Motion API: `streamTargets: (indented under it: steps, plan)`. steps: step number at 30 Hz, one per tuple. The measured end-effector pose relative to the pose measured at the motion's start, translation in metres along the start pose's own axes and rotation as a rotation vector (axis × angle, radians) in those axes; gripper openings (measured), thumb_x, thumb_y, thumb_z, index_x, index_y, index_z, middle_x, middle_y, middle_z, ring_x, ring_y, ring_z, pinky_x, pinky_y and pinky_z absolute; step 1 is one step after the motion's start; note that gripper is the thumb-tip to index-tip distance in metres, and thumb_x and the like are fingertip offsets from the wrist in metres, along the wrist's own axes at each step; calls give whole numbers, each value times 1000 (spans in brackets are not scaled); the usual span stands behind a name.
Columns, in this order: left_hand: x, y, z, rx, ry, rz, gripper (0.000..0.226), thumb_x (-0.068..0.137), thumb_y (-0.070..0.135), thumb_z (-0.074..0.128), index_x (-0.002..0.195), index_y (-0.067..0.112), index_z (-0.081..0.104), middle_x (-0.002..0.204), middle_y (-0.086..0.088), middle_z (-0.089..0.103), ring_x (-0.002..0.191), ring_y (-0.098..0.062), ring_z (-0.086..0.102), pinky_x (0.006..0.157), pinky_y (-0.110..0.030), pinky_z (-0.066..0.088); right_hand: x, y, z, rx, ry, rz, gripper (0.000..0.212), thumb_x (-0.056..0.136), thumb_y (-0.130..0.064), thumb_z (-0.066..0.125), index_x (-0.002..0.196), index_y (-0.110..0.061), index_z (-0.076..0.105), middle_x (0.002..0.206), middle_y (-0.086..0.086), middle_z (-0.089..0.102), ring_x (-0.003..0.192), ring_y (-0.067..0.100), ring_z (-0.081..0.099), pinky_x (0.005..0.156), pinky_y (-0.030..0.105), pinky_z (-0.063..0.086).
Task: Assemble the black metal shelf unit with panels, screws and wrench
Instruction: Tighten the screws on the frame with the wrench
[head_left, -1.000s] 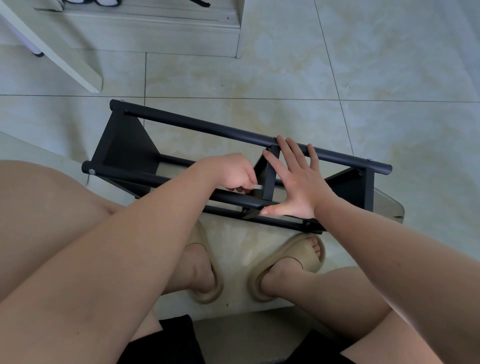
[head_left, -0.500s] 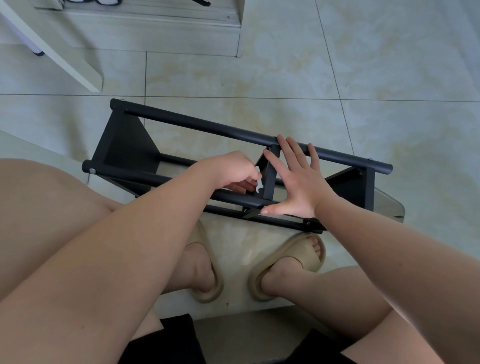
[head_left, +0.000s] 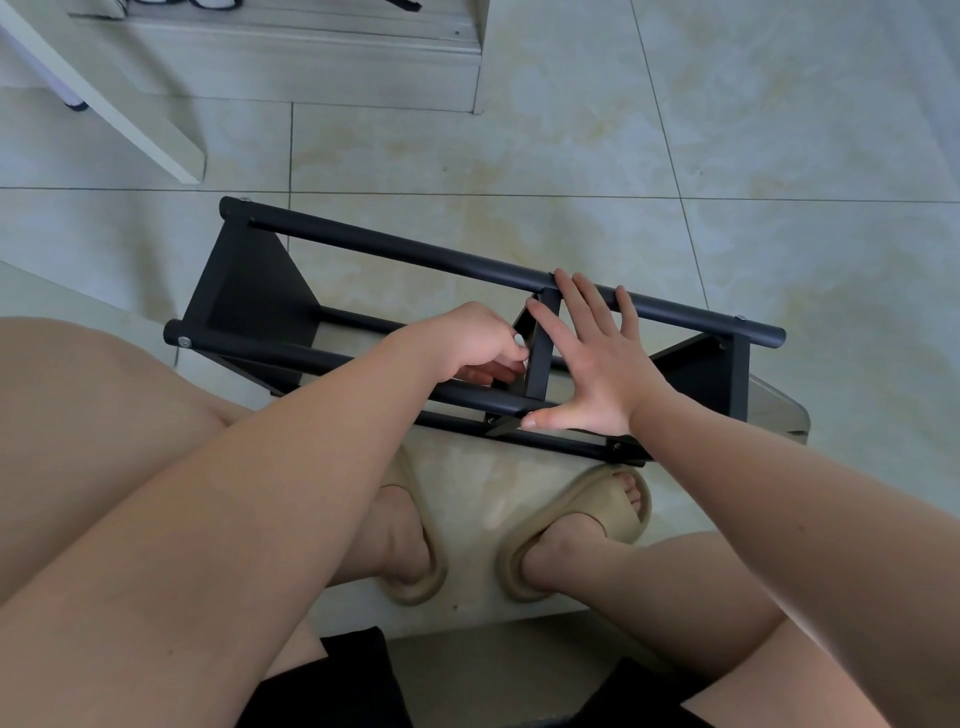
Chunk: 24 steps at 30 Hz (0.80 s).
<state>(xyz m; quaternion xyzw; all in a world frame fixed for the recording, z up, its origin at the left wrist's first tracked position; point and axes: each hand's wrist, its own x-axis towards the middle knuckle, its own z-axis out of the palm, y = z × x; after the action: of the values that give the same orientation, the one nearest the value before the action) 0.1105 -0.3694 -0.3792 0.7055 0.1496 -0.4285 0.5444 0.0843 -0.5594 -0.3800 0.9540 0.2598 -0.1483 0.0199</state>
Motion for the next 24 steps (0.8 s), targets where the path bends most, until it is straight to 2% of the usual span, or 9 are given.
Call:
streamTargets:
  steps: [4,9,12,14,18,19,21,24]
  plan:
    - [-1,1,-1,34,-20,-37,27,96,20,64,121,9,63,88,1,75,88,-13,71,71,-26,53,0,0,1,0,1,-1,131,57,-101,37,161,-29,0,168,11,-17,155,31,-14,121,61,-11]
    - [0,1,1,-18,11,-42,12,98,20,61,108,14,62,84,3,74,88,-12,71,83,-30,55,0,1,0,-5,-5,1,131,57,-102,35,161,-30,-2,167,10,-19,155,30,-16,121,61,-11]
    - [0,0,0,-34,-6,-65,6,99,19,61,102,15,63,80,5,76,83,-7,72,67,-23,53,0,1,1,-3,-3,1,131,57,-102,36,161,-30,-1,167,11,-19,155,30,-15,121,61,-11]
    - [-1,-1,-1,-38,-15,-81,5,99,19,59,99,16,63,77,7,76,79,-6,72,65,-21,52,0,0,1,-2,-4,1,131,57,-102,35,161,-29,-1,167,11,-19,155,30,-15,121,61,-11]
    - [1,-3,-4,-36,-65,-112,8,100,19,57,102,13,63,74,7,76,76,-6,71,82,-24,54,0,0,1,-5,0,-1,132,58,-102,35,161,-29,-1,167,11,-19,155,30,-15,121,62,-11]
    - [0,-3,-4,-24,-75,-118,10,100,19,56,105,13,63,73,8,76,73,-5,71,80,-23,54,0,0,1,-7,-1,0,132,58,-102,35,161,-29,-1,167,11,-19,155,30,-15,121,62,-11]
    - [-3,-1,-4,24,-81,-126,10,102,19,54,106,16,62,73,9,75,69,-3,70,67,-18,49,0,0,1,-10,-3,2,132,57,-102,35,161,-29,-1,167,11,-19,155,31,-15,121,62,-10]
    - [-5,0,-4,63,-82,-120,11,103,17,51,103,19,62,80,6,75,75,-6,69,56,-15,47,0,0,2,-8,-2,2,132,57,-102,35,161,-29,-1,168,11,-18,155,31,-14,121,62,-10]
